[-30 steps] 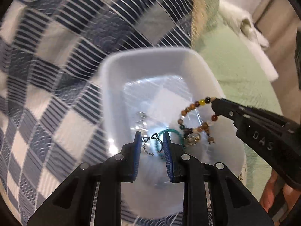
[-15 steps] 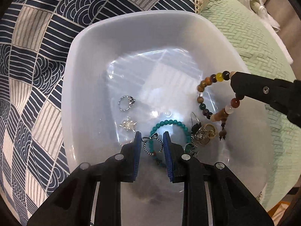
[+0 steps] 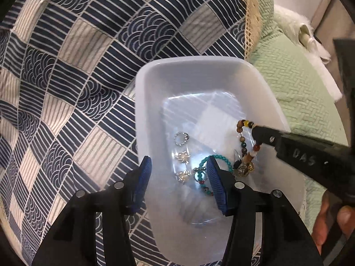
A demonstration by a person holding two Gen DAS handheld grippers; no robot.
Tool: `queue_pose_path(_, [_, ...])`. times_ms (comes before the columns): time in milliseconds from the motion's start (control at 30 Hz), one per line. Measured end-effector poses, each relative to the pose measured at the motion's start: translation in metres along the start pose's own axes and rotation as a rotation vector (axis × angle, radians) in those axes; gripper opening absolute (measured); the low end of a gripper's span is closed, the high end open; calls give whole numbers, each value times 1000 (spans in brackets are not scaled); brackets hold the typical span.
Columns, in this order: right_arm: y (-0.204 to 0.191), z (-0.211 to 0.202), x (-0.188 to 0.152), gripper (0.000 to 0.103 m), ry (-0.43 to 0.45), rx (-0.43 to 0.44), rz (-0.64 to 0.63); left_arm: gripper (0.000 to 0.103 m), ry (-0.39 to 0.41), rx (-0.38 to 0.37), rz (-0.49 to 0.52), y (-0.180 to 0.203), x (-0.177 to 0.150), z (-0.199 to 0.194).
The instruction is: Organize jewelry
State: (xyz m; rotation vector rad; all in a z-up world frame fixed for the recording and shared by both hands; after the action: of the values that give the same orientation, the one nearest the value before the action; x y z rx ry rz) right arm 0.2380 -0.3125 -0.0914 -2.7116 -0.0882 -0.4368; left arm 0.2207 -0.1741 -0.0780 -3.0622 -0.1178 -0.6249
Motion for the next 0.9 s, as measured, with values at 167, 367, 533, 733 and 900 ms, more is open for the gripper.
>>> queue_pose_path(167, [-3,2,-2,14,-17,-22,-11,49,-16,-43,-30,-4,-1,-3])
queue_pose_path(367, [-12,-17,-3,53,30,-47,-46,55,1,-29,-21,-10,-2,-13])
queue_pose_path(533, [-29,-42,-11,70,89,-90,-77,74,63,42,27,-28,-9,-46])
queue_pose_path(733, [-55,-70,-49,87,205,-130,-86,85,115,81,55,-47,-30,-77])
queue_pose_path(900, [-63,-73,-94,87,244,-132,-58,85,129,67,22,-64,-50,-86])
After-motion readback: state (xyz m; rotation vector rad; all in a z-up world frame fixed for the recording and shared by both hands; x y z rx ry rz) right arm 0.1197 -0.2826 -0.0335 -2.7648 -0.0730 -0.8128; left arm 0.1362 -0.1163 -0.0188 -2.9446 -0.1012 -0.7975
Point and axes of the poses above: each gripper's, at about its wrist camera, not at the fingertips, and z roughly the way its jaws point, y to its right, x to its top, the point moved 4 cm from there along z, roughly the way its jaws point, and after that the axes turned 11 degrees about x, right-handed, at the moved point
